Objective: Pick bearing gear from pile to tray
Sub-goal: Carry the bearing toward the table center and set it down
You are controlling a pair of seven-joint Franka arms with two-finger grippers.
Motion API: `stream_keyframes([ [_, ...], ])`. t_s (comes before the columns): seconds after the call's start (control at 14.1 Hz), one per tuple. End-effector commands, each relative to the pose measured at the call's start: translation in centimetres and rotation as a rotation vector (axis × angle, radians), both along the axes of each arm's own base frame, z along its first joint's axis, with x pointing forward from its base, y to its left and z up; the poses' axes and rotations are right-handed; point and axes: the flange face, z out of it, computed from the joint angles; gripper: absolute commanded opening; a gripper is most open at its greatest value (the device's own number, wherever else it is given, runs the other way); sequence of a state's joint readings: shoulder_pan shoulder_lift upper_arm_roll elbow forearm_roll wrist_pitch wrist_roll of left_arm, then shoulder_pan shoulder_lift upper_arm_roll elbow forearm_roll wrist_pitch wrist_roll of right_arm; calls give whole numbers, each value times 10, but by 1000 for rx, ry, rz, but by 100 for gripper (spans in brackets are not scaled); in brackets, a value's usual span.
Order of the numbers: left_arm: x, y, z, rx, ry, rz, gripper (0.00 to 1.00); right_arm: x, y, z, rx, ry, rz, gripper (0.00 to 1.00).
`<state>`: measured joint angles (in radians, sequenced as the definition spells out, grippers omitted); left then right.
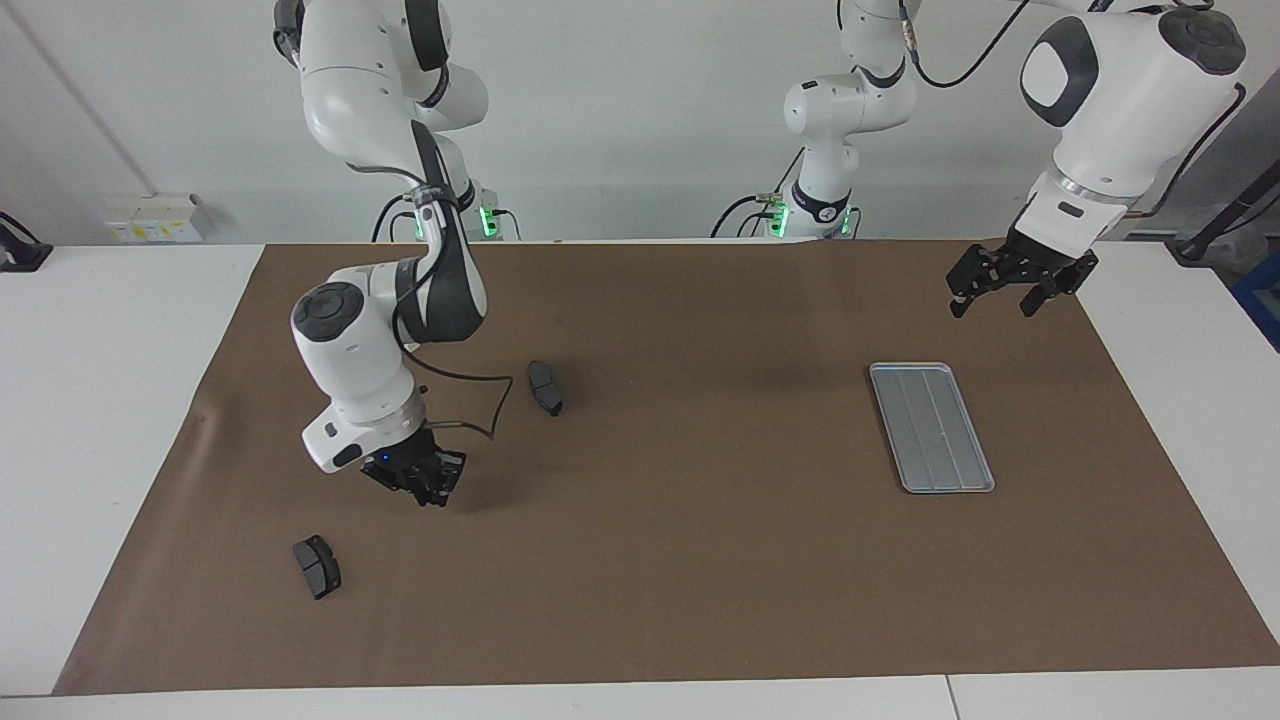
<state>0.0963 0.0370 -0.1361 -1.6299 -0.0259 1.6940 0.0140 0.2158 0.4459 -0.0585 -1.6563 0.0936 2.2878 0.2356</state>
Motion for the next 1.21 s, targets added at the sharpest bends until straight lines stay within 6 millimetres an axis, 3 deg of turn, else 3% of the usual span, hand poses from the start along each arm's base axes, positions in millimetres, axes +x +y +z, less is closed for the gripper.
stream_keyframes([
  [0.0, -7, 1, 0, -10, -2, -4, 100, -12, 67, 5, 51, -7, -51, 0],
  [0.28, -7, 2, 0, -9, -2, -3, 100, -46, 180, 3, 138, -16, -147, 0],
  [0.5, -7, 2, -1, -9, 0, -3, 100, -78, 259, -32, 187, -19, -207, 0],
  [0.78, -7, 2, -1, -10, 0, -3, 100, -107, 308, -59, 205, -11, -208, 0],
  [0.92, -7, 2, -1, -10, 1, -3, 100, -118, 318, -64, 197, 4, -204, 0],
  [0.99, -7, 2, -1, -10, 1, -3, 100, -120, 318, -66, 193, 8, -202, 5],
  [1.14, -8, 1, -1, -10, 3, 0, 100, -121, 317, -67, 192, 10, -204, 100],
])
